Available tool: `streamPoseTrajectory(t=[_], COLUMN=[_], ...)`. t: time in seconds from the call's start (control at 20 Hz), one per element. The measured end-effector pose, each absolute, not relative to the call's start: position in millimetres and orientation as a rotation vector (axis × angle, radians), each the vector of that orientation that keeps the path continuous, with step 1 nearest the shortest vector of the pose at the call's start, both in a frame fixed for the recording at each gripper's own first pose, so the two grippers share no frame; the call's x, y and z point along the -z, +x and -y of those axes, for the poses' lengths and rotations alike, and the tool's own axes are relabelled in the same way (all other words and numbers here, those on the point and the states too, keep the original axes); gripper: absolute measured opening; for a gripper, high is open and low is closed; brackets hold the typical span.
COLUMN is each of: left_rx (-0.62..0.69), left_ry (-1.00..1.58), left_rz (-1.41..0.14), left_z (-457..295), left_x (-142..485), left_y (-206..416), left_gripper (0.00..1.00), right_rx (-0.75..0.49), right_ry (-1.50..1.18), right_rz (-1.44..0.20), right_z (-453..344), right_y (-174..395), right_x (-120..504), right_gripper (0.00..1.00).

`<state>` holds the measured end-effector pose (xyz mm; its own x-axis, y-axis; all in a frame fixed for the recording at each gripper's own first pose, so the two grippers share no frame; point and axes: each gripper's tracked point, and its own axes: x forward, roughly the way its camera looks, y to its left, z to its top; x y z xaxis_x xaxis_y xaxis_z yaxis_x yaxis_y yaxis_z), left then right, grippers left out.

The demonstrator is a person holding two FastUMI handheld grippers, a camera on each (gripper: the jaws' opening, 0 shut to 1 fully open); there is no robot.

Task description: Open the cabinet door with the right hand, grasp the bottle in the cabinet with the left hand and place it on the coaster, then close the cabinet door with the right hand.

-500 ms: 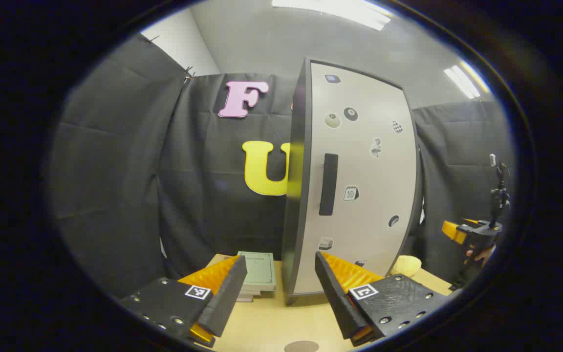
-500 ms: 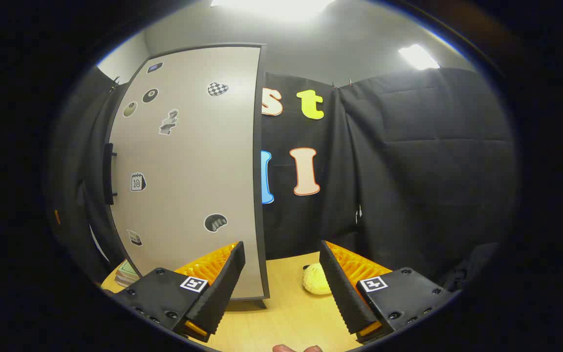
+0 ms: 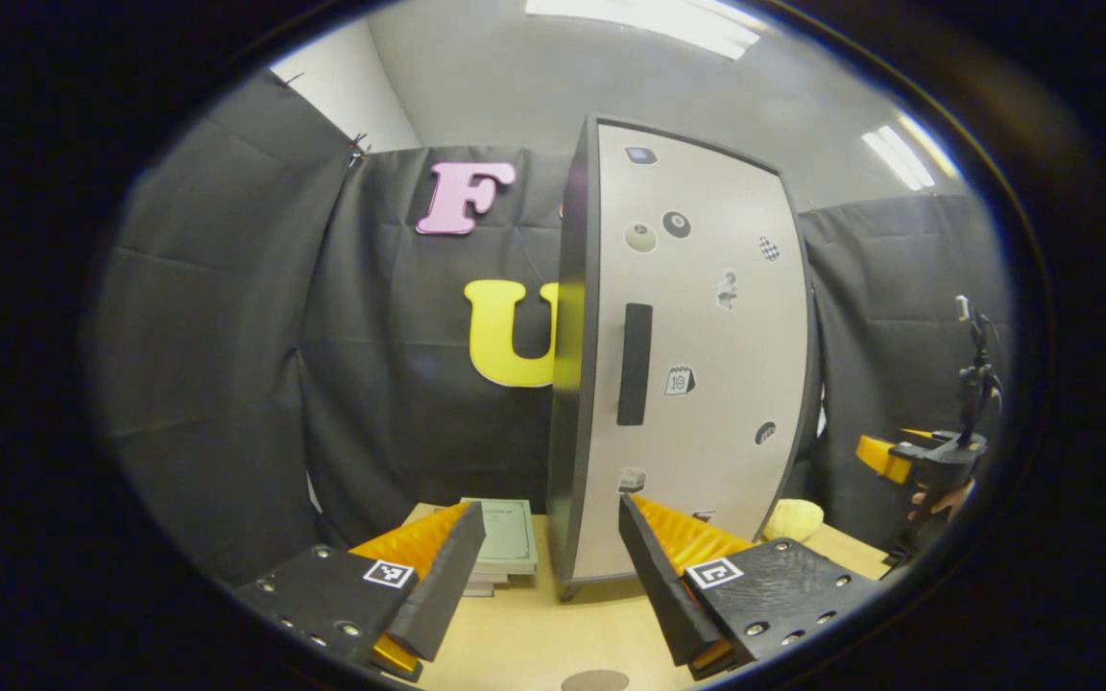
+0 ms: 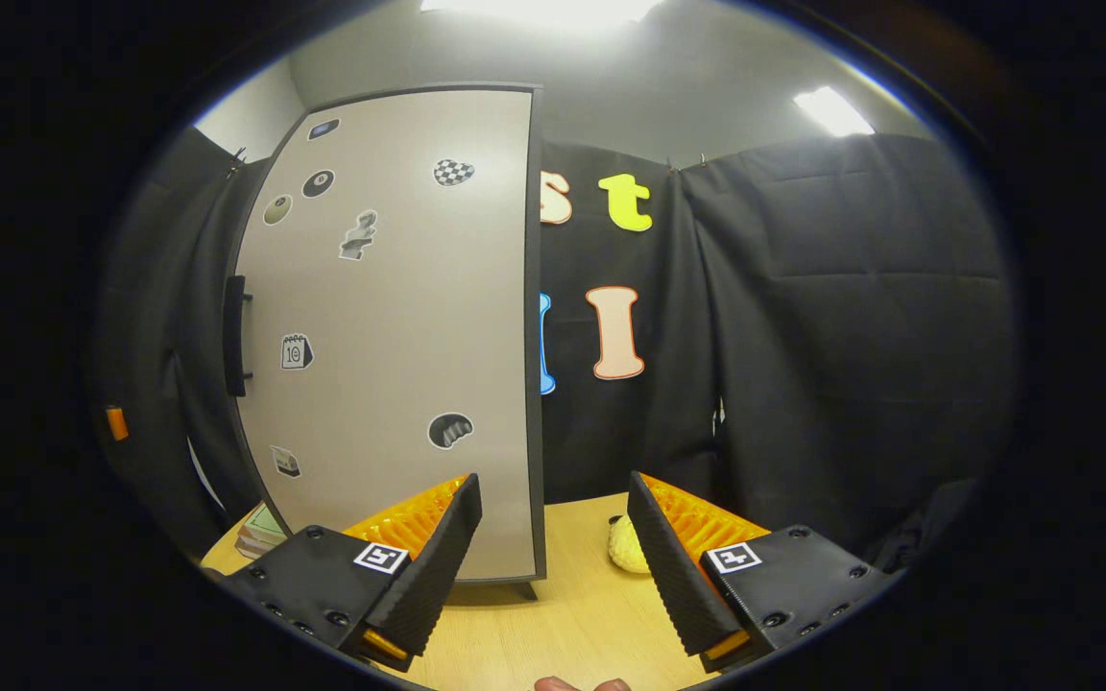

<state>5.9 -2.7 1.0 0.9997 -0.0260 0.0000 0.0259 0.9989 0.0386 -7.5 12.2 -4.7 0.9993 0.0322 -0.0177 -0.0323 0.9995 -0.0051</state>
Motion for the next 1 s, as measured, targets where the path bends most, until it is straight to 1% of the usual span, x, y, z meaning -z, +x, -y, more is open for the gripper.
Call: streamPoseTrajectory(t=[0.05, 0.1, 0.25, 0.3, 0.35, 0.4, 0.45, 0.5, 0.7, 0.75, 0.8, 0.95, 1.0], left_rx=[0.03, 0.033, 0.038, 0.038, 0.038, 0.038, 0.035, 0.029, 0.014, 0.009, 0.003, -0.036, -0.047], left_ry=[0.043, 0.048, 0.052, 0.047, 0.043, 0.041, 0.043, 0.047, 0.036, 0.032, 0.033, 0.057, 0.053], left_rz=[0.0, 0.0, -0.004, -0.008, -0.011, -0.013, -0.015, -0.013, -0.009, -0.01, -0.01, -0.012, -0.013], left_z=[3, 4, 4, 4, 3, 1, -1, -4, -13, -15, -18, -31, -34], left_x=[-1, -1, 3, 5, 7, 9, 11, 12, 15, 17, 19, 28, 34], left_y=[6, 6, 6, 6, 5, 3, 3, 1, -6, -8, -9, -19, -23], left_gripper=[0.87, 0.87, 0.87, 0.85, 0.85, 0.85, 0.87, 0.87, 0.87, 0.87, 0.87, 0.89, 0.89], right_rx=[-0.032, -0.032, -0.039, -0.046, -0.05, -0.053, -0.056, -0.062, -0.092, -0.101, -0.112, -0.158, -0.178], right_ry=[-0.003, -0.001, -0.003, -0.001, -0.001, -0.002, -0.002, 0.001, 0.013, 0.014, 0.012, 0.019, 0.021], right_rz=[-0.016, -0.015, -0.016, -0.018, -0.019, -0.018, -0.018, -0.017, -0.018, -0.017, -0.016, -0.018, -0.015], right_z=[-13, -13, -17, -20, -23, -25, -27, -29, -44, -49, -55, -78, -89], right_y=[-8, -9, -9, -11, -11, -12, -13, -13, -12, -11, -10, -7, -6], right_x=[5, 4, 2, 3, 2, 1, 1, 0, -6, -7, -9, -16, -21], right_gripper=[0.97, 0.94, 0.94, 0.94, 0.97, 0.94, 0.97, 0.94, 0.94, 0.97, 0.94, 0.93, 0.96])
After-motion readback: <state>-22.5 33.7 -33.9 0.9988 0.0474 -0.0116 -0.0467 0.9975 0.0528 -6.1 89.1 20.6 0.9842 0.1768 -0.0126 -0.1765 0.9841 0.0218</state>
